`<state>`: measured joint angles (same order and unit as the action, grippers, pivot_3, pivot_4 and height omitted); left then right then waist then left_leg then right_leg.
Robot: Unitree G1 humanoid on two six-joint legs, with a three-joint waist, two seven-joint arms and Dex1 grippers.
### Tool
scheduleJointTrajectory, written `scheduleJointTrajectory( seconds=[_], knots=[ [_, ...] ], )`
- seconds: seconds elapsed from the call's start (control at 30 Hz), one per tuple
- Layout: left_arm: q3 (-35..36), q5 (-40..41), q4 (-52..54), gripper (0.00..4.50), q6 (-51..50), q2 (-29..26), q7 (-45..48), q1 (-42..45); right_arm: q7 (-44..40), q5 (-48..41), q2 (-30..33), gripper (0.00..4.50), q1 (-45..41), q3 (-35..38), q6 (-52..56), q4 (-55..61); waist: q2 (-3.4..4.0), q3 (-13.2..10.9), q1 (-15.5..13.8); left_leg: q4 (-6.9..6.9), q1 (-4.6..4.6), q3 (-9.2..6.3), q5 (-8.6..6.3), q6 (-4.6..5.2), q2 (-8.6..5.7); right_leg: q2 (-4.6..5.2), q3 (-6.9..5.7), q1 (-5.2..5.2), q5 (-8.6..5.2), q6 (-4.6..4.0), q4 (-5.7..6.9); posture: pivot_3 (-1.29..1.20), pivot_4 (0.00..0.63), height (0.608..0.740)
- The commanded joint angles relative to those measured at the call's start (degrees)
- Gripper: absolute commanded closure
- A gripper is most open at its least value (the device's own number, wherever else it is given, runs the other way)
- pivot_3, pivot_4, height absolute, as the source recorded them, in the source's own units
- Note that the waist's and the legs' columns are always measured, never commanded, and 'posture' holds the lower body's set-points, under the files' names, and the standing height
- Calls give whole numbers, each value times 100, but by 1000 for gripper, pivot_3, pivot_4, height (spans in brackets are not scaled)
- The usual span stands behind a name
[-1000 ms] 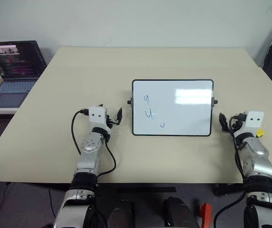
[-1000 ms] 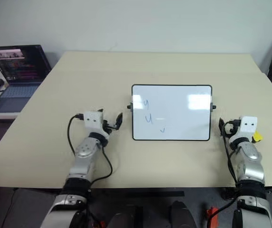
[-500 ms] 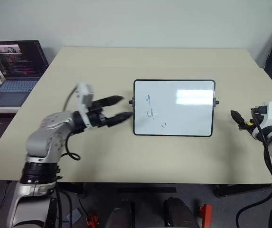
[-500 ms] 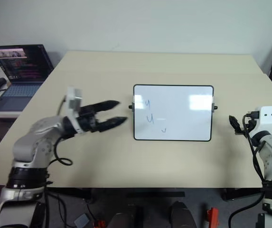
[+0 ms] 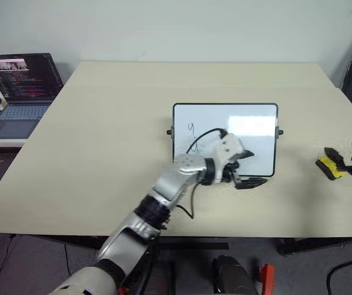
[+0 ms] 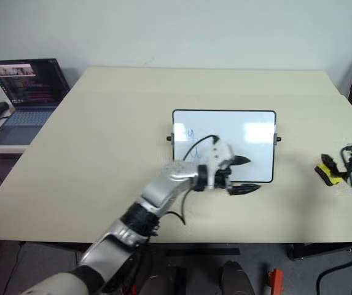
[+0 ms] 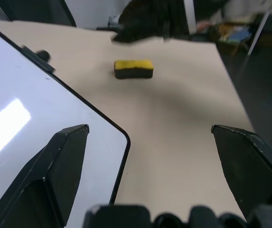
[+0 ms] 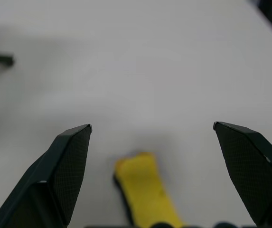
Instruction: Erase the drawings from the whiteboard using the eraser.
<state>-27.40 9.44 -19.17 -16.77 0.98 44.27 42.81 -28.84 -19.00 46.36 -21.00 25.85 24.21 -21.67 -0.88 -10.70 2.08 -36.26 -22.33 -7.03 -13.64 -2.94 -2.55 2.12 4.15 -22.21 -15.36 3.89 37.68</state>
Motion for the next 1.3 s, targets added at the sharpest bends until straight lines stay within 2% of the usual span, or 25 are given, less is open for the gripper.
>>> scheduleJointTrajectory(
  seconds=[0.03,0.13,0.2,0.3,0.6,1.23,1.3],
  knots=[
    [19,-292,-204,0,337,279,-243,192,-530,238,338,20,-174,-212,-550,-478,1,1,2,4,0,-1,0,0,1,-1,-1,-1,0,0,1,0,150,740],
    [76,-495,-493,0,440,532,-502,325,-1054,379,532,20,-520,-672,-169,-1150,1,0,27,6,3,0,0,0,1,-2,0,-2,0,-1,2,0,150,740],
    [155,-530,-560,0,489,655,-604,371,-1393,409,583,20,-634,-818,-316,-1449,0,0,27,3,2,3,0,0,-1,0,3,-1,1,0,2,0,150,740],
    [107,-553,-470,0,504,657,-403,362,-1815,78,616,20,-894,-566,-200,-1904,6,3,27,3,2,3,0,-1,0,0,3,-1,0,0,2,0,150,740],
    [65,-324,31,0,399,578,293,114,-2553,263,738,20,-1148,-856,-316,-2538,7,3,29,4,2,2,0,-1,-1,1,2,-1,0,1,3,0,150,740],
    [14,-437,542,0,38,418,464,-222,-2530,672,696,20,-1503,-983,-862,-3648,8,4,34,-1,4,1,1,-2,0,2,2,0,0,0,7,0,150,740],
    [13,-438,585,0,5,402,465,-231,-2508,682,676,641,-1540,-993,-898,-3697,8,4,34,-1,4,1,1,-2,0,2,2,0,0,0,8,0,150,740]
  ],
)
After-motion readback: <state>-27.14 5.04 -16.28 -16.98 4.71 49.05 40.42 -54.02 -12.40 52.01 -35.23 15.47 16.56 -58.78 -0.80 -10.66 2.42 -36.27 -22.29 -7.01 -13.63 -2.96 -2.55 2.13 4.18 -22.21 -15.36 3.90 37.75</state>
